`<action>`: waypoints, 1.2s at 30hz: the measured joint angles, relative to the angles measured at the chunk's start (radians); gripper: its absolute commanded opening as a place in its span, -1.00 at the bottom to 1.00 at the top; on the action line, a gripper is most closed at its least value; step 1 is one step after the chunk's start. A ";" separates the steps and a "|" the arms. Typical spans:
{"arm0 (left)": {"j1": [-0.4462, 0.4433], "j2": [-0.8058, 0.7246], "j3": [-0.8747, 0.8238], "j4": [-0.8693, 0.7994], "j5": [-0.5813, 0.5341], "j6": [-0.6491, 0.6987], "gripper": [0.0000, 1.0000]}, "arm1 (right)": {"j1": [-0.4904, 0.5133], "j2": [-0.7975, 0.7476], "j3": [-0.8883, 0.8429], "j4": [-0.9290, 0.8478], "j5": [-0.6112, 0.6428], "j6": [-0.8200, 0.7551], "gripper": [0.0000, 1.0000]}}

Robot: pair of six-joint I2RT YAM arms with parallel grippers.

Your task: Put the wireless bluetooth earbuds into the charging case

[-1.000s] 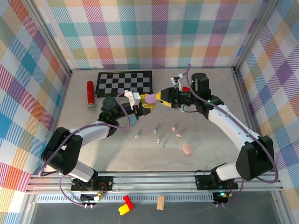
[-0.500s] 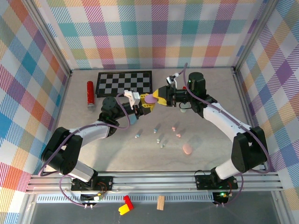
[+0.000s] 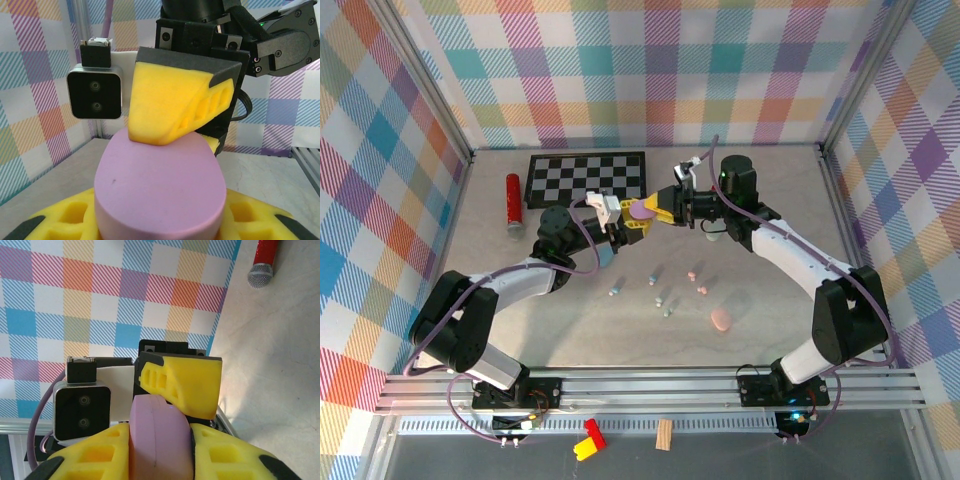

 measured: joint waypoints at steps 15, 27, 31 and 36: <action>0.011 -0.166 -0.165 -0.179 -0.258 0.049 1.00 | -0.085 0.124 -0.056 -0.068 0.198 -0.187 -0.62; 0.015 -0.394 -0.104 -0.824 -0.580 0.102 1.00 | -0.080 0.412 0.058 -0.214 0.396 -0.368 -0.62; 0.016 -0.372 -0.089 -0.955 -0.673 0.095 1.00 | -0.079 0.456 0.086 -0.245 0.461 -0.410 -0.60; 0.015 -0.314 -0.039 -1.071 -0.754 0.097 1.00 | -0.080 0.485 0.101 -0.277 0.520 -0.449 -0.52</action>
